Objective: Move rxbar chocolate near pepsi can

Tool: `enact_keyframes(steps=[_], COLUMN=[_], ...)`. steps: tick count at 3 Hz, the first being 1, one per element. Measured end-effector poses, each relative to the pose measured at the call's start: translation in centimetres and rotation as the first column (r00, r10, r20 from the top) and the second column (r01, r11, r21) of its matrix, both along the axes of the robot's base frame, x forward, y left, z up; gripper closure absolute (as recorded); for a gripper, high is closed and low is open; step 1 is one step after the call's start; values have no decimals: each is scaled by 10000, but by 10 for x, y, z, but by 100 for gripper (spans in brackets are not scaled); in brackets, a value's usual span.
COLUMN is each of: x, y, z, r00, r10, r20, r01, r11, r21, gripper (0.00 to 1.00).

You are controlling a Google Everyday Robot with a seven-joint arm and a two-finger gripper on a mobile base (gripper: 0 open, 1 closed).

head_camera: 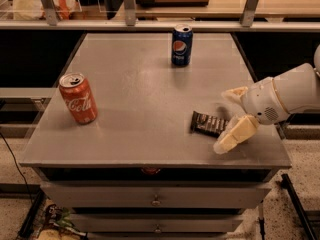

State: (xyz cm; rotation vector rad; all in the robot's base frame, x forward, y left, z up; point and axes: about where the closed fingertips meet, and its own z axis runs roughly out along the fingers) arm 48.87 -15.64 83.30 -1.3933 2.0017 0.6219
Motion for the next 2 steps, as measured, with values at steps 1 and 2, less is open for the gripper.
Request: enact_keyframes(steps=[1, 2], x=[-1, -2], y=[-1, -4], z=[-8, -14], r00=[9997, 9986], r10=[-235, -515], r20=[79, 146], r01=[235, 515], r11=[9997, 9987], r21=[40, 4], gripper=[16, 39])
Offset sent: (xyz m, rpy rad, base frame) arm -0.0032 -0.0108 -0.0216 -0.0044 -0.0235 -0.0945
